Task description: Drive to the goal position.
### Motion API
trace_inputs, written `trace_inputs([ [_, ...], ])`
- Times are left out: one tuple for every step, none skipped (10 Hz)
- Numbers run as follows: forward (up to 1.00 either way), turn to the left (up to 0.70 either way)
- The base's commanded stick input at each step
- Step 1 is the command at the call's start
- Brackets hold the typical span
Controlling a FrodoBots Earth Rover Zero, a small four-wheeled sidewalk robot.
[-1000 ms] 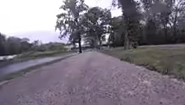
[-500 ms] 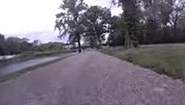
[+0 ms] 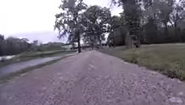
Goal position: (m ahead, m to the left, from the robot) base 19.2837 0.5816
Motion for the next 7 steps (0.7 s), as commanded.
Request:
trace_inputs([
  [0.7, 0.0],
  [0.7, 0.0],
  [0.7, 0.0],
  [0.7, 0.0],
  [0.7, 0.0],
  [0.7, 0.0],
  [0.7, 0.0],
])
